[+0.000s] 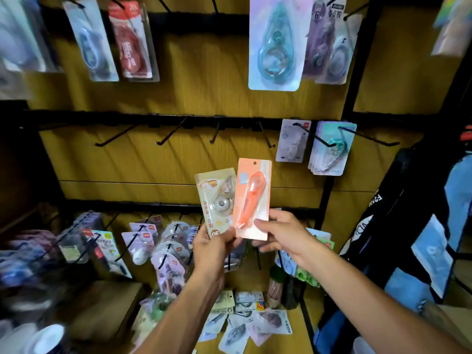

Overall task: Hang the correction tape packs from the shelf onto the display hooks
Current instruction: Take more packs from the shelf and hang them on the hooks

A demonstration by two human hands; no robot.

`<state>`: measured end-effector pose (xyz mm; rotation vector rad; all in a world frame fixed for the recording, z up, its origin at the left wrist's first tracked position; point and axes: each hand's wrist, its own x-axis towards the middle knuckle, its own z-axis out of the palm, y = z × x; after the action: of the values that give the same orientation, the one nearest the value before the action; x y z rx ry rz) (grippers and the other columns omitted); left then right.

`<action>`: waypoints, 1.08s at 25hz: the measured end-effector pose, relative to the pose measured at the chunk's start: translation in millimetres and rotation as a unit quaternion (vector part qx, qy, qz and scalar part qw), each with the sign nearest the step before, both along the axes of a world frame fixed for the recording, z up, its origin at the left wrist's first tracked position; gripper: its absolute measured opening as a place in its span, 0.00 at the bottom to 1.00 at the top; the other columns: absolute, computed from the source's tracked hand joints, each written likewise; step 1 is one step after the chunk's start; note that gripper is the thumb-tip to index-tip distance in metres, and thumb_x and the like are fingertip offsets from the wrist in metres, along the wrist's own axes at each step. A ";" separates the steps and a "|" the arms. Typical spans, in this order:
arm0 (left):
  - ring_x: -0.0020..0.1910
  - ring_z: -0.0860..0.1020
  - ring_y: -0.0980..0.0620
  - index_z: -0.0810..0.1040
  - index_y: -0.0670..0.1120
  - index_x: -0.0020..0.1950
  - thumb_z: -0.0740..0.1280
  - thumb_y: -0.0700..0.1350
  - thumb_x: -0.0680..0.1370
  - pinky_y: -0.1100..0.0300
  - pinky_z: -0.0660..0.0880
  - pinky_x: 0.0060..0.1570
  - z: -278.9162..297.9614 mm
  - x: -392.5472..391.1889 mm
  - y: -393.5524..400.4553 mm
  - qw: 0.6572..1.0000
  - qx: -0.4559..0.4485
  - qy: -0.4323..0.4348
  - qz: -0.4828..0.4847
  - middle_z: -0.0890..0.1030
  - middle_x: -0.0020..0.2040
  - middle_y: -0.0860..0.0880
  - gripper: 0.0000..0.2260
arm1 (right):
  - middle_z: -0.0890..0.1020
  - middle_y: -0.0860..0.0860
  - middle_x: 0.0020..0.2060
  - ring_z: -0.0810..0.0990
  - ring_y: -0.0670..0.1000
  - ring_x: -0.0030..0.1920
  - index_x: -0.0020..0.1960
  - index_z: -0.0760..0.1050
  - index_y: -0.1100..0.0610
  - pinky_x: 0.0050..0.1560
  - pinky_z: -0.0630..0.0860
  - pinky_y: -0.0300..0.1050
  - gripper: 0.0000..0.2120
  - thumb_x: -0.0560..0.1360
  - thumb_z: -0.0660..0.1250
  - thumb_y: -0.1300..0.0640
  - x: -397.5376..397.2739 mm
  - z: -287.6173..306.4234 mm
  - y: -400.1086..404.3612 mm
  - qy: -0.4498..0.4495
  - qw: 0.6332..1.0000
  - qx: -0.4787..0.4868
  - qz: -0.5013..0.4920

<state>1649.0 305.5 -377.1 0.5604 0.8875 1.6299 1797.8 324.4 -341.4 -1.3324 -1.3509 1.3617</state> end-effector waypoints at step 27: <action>0.43 0.83 0.45 0.76 0.44 0.58 0.62 0.35 0.81 0.58 0.80 0.37 6.7 -22.3 -34.3 0.993 0.001 0.120 0.017 0.83 0.48 0.44 0.09 | 0.73 0.50 0.22 0.69 0.47 0.24 0.51 0.79 0.56 0.27 0.67 0.39 0.08 0.82 0.62 0.55 10.8 16.4 -96.7 -0.018 0.961 0.243 -0.128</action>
<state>1626.6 271.1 -370.4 0.7569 1.0765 1.6159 1808.6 227.7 -325.0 -1.1464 -1.3691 0.7678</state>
